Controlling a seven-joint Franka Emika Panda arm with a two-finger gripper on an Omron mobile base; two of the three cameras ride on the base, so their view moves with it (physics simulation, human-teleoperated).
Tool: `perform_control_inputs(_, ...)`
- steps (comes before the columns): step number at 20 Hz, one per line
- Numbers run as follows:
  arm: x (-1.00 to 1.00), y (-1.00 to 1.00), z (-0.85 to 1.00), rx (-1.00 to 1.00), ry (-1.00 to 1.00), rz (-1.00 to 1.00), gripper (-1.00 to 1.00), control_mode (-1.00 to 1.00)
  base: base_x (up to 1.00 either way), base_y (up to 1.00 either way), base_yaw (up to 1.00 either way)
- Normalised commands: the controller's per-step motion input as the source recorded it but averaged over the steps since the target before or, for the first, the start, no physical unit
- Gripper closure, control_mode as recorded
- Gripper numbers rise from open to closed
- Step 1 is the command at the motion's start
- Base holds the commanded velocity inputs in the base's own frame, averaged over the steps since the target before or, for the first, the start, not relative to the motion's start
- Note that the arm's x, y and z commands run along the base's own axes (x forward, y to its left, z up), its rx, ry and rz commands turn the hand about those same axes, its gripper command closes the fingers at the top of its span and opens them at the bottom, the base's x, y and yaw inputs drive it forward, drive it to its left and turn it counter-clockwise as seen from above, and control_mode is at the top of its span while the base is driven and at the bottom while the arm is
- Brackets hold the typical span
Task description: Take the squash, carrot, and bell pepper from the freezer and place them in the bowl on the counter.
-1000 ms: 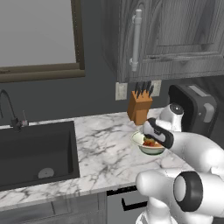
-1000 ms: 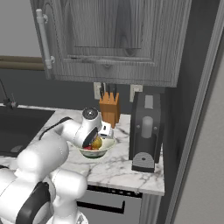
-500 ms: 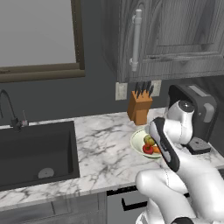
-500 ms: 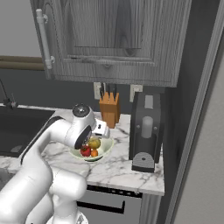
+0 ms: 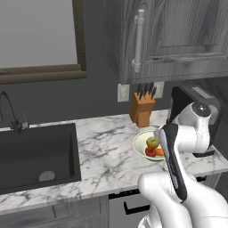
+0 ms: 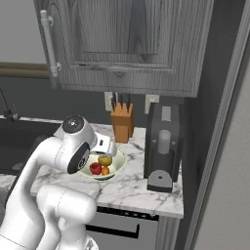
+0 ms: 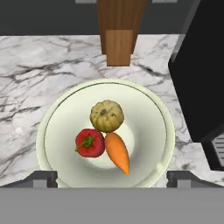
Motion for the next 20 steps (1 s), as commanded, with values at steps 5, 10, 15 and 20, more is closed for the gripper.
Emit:
perform_control_inputs(5,-0.61,0.08,0.76,-0.08,0.00,0.00,-1.00,-1.00,0.00,0.00,0.00)
perform_control_inputs(10,-0.58,0.16,0.74,-0.04,0.00,0.00,-1.00,-1.00,0.00,0.00,0.00)
perform_control_inputs(15,-0.68,0.09,0.52,0.00,0.00,0.00,-1.00,-1.00,0.00,0.00,0.00)
perform_control_inputs(20,-0.67,0.07,0.34,0.00,0.00,0.00,-1.00,-1.00,0.00,0.00,0.00)
